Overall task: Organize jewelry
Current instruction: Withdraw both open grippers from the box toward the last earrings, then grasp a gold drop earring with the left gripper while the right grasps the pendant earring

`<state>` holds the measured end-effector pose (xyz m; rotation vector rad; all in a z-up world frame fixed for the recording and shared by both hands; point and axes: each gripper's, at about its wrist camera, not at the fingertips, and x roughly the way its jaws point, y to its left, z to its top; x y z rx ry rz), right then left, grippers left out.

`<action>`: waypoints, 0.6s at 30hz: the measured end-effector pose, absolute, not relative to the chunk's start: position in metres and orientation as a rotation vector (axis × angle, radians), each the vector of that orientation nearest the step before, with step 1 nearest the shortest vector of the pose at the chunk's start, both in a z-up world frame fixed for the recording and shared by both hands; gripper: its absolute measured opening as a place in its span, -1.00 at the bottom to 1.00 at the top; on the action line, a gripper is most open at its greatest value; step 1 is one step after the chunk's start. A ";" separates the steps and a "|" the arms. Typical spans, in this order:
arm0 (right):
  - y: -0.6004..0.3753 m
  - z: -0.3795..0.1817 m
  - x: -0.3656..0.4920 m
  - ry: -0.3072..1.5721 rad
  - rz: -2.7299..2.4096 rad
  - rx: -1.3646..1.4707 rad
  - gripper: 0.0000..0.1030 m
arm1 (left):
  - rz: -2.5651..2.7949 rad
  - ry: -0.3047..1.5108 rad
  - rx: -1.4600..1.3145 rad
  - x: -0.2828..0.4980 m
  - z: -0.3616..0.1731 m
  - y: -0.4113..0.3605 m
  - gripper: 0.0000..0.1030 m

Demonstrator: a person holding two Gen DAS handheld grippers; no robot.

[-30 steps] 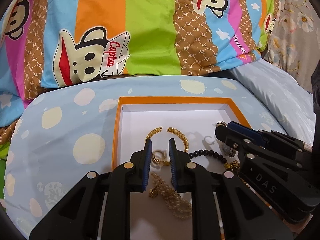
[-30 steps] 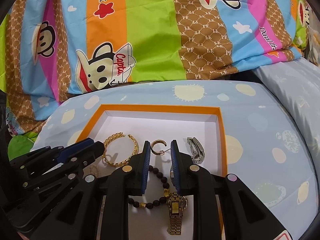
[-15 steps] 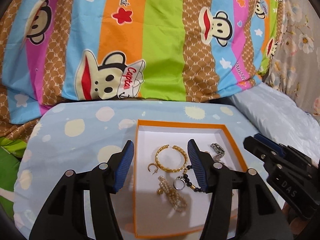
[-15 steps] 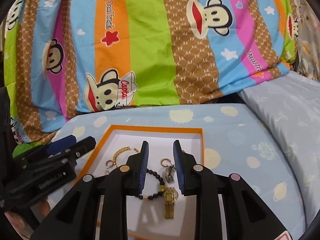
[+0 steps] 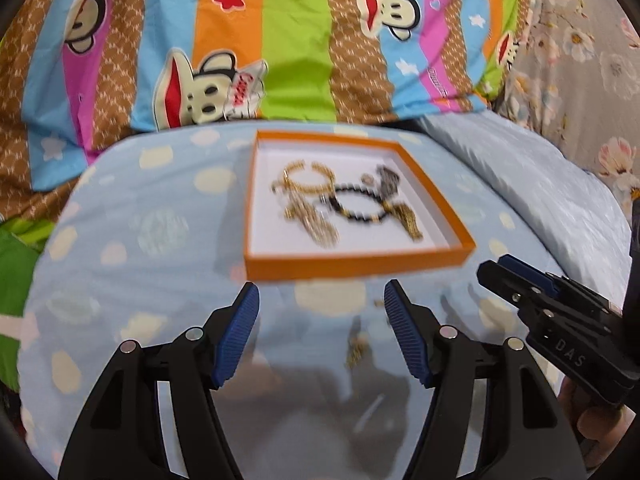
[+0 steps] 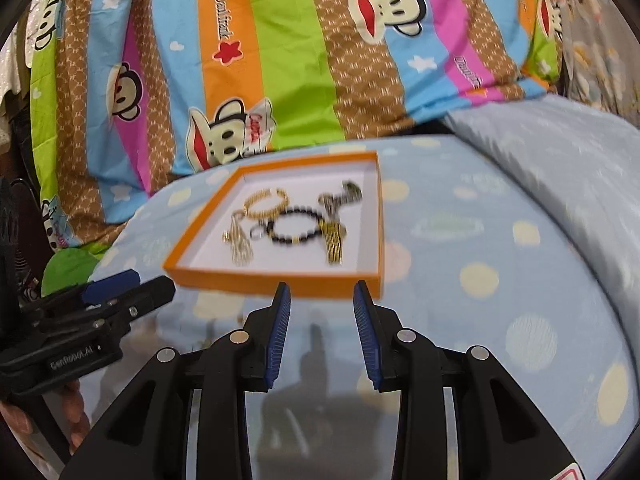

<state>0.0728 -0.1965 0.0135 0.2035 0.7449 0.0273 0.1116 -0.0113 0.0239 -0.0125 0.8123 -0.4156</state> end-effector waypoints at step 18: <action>-0.189 -0.007 0.068 0.801 0.073 0.237 -0.37 | -0.426 0.899 0.039 0.107 -0.011 -0.033 -0.26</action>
